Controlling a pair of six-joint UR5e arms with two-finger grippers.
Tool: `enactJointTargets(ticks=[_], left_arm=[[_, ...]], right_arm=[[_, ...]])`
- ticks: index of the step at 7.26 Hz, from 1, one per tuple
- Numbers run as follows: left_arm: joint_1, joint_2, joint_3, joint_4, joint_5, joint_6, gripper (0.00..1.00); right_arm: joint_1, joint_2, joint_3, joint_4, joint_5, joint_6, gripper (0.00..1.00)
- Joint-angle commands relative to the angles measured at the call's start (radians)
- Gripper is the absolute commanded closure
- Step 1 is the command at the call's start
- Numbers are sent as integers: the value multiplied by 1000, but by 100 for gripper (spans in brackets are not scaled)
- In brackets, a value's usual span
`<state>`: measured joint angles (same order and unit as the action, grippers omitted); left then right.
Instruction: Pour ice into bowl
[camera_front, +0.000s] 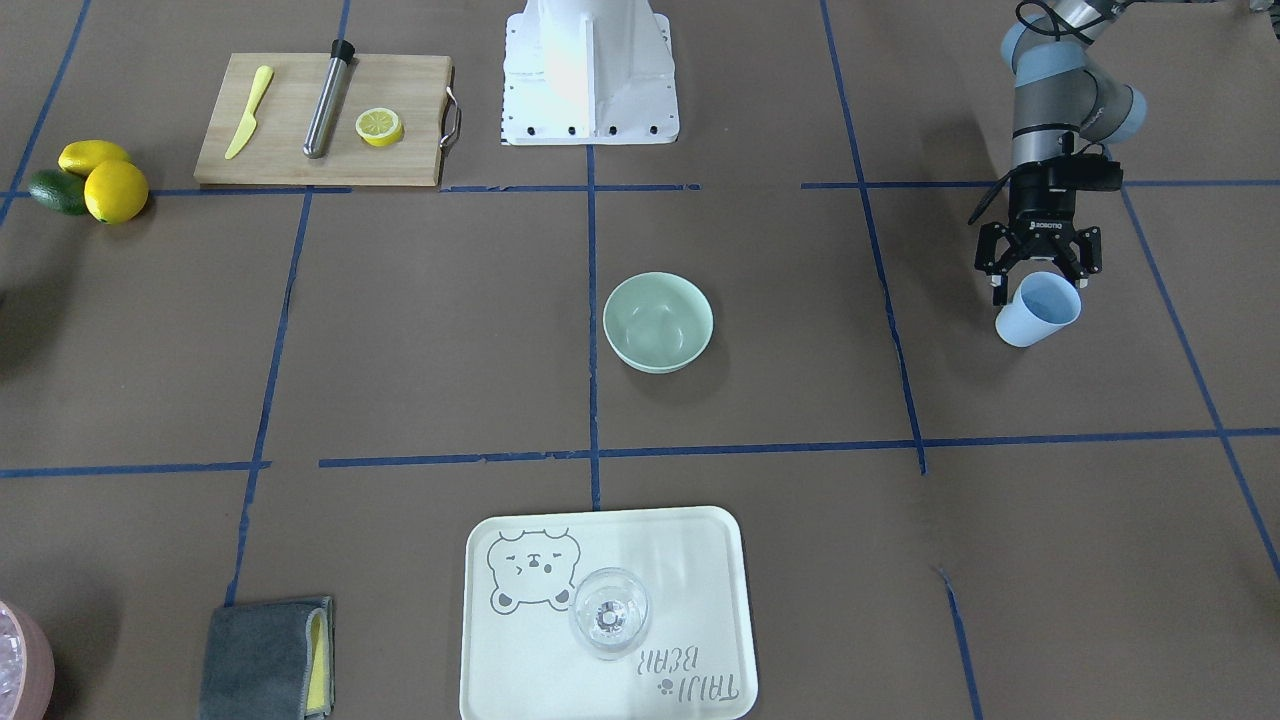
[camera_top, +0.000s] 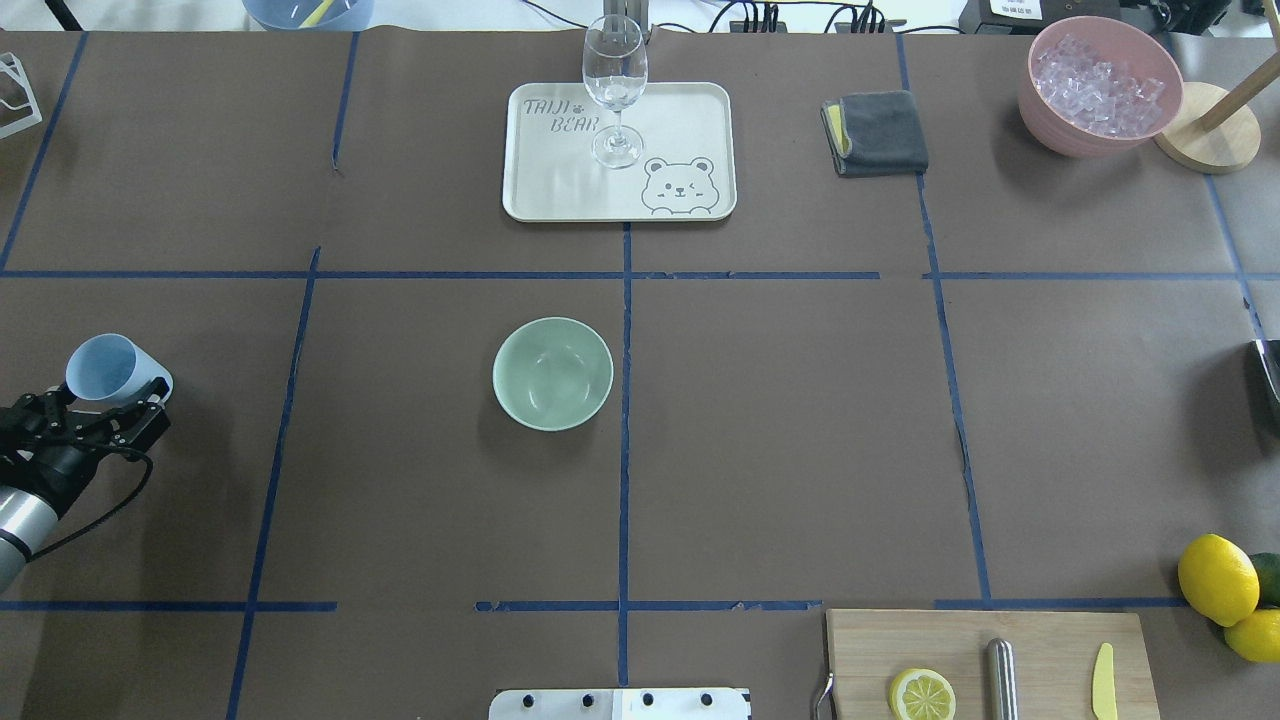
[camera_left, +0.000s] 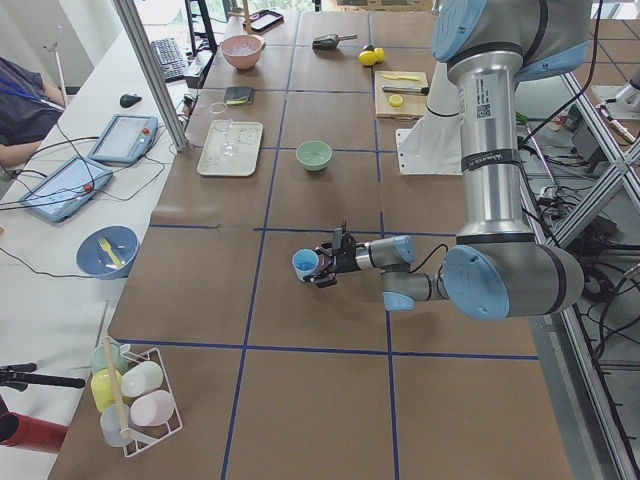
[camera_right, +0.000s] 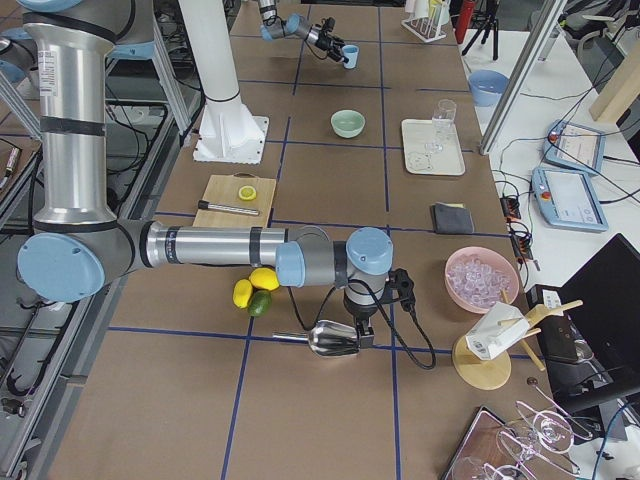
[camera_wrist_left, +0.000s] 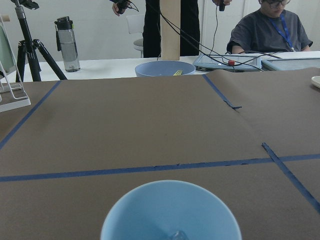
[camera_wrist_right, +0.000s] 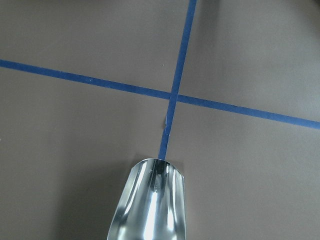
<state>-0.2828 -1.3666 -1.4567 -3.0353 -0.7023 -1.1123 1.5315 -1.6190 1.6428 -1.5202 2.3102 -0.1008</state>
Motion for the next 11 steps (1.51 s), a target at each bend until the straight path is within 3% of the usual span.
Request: enactJointTargets(ticks=[1, 7, 8, 10, 11], left_arm=[[1, -75, 82, 1, 0, 5, 1], [-27, -58, 84, -19, -5, -11, 6], [-35, -60, 84, -20, -5, -12, 17], [-35, -63, 81, -39, -3, -38, 83], [-35, -62, 75, -39, -8, -18, 92]], right_arm=[[1, 1, 2, 0, 0, 1, 0], [3, 11, 0, 0, 0, 0, 0], [3, 11, 0, 0, 0, 0, 0], [3, 11, -1, 0, 0, 1, 0], [3, 13, -1, 0, 0, 1, 0]])
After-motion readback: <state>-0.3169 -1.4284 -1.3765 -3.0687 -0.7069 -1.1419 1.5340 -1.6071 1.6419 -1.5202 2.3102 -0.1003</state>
